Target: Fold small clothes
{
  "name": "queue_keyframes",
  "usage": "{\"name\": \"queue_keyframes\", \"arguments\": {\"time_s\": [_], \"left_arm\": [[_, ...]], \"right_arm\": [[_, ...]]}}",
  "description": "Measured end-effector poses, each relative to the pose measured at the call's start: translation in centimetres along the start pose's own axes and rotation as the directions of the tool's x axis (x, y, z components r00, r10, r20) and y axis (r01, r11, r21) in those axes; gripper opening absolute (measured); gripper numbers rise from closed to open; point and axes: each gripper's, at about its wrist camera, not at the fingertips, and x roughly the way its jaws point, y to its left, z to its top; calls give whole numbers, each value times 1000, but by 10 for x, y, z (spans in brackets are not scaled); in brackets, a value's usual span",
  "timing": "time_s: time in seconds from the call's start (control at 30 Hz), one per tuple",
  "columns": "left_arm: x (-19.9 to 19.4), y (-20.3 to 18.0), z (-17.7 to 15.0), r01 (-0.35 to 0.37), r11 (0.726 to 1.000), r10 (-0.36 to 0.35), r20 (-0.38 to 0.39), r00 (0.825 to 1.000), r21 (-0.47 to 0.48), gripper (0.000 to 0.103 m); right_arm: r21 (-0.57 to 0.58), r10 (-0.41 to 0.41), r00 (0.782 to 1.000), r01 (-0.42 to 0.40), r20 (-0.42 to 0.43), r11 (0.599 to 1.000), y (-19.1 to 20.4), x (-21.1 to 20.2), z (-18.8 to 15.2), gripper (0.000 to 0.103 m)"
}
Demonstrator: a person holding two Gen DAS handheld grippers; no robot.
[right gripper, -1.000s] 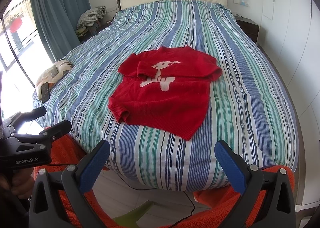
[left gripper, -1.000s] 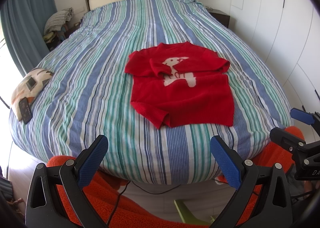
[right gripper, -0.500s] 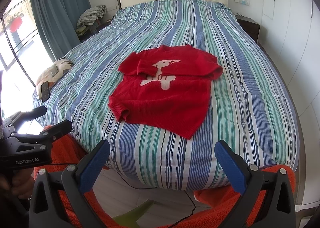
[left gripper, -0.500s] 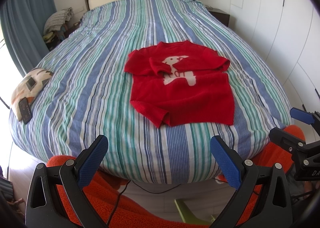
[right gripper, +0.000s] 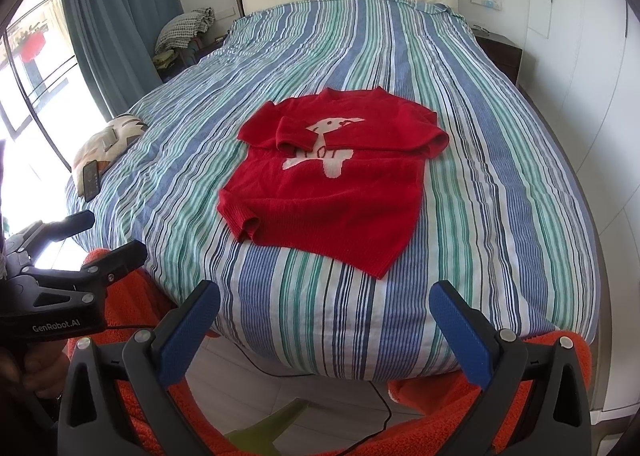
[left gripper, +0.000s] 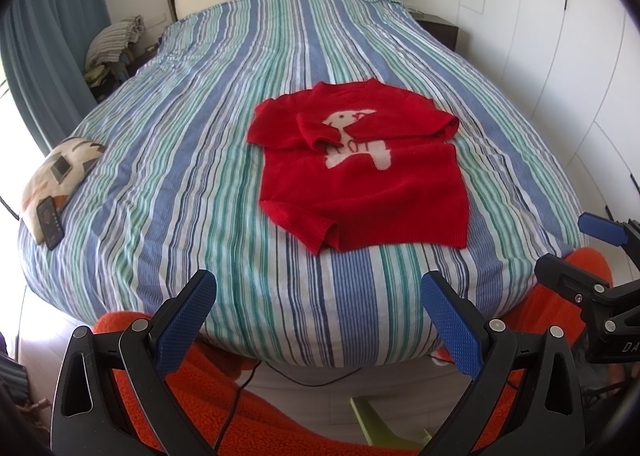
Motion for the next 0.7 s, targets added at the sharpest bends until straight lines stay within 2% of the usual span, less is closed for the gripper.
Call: {"name": "queue_keyframes", "arguments": {"time_s": [0.7], "left_arm": [[6, -2, 0, -3, 1000, 4, -28, 1000, 13, 102]], "right_arm": [[11, 6, 1000, -6, -17, 1000, -3, 6, 0, 103]]}}
